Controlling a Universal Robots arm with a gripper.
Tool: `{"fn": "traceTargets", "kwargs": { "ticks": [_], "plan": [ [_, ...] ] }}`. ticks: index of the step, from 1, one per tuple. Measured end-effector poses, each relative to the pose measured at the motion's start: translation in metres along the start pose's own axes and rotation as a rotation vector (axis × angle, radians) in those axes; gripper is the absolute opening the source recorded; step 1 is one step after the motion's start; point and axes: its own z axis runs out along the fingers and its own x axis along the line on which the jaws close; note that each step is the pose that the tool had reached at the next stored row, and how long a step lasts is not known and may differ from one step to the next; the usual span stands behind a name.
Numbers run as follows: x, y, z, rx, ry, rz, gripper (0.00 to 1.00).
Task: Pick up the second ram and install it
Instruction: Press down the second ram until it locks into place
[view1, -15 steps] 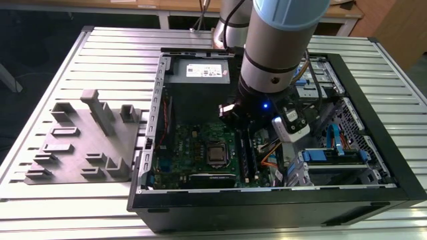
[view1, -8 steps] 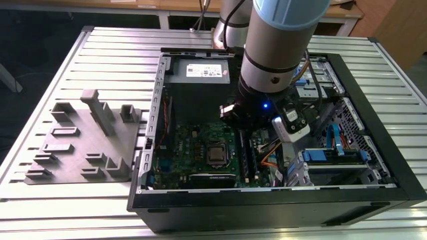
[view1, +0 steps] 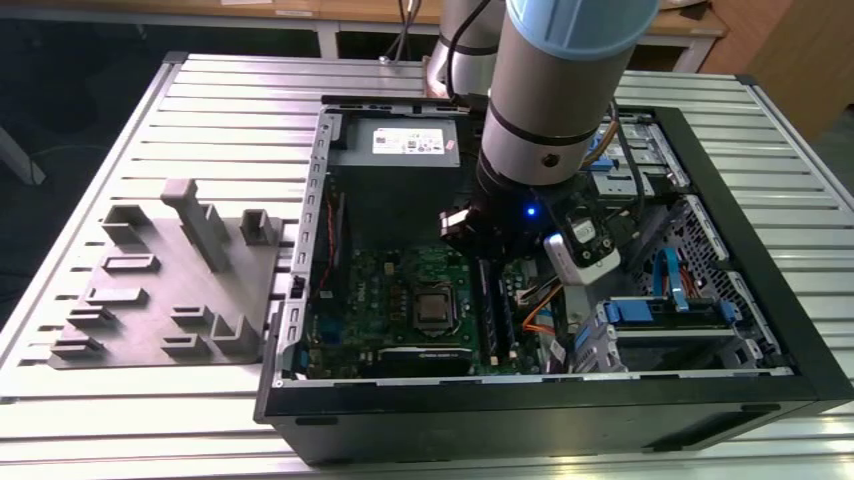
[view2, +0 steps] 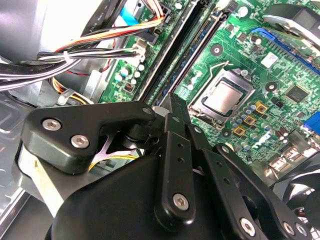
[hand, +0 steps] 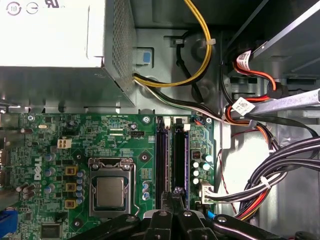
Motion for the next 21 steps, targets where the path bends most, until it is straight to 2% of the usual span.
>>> {"fn": "traceTargets", "kwargs": {
  "ticks": [12,16,21],
  "plan": [
    [0.0001,0.0019,0.0002,0.0005,0.0,0.0,0.07],
    [0.0001,0.0092,0.0009,0.0004,-0.0001,0.0,0.07],
    [0.0002,0.0227,0.002,0.0003,-0.0001,0.0,0.07]
  ]
}}
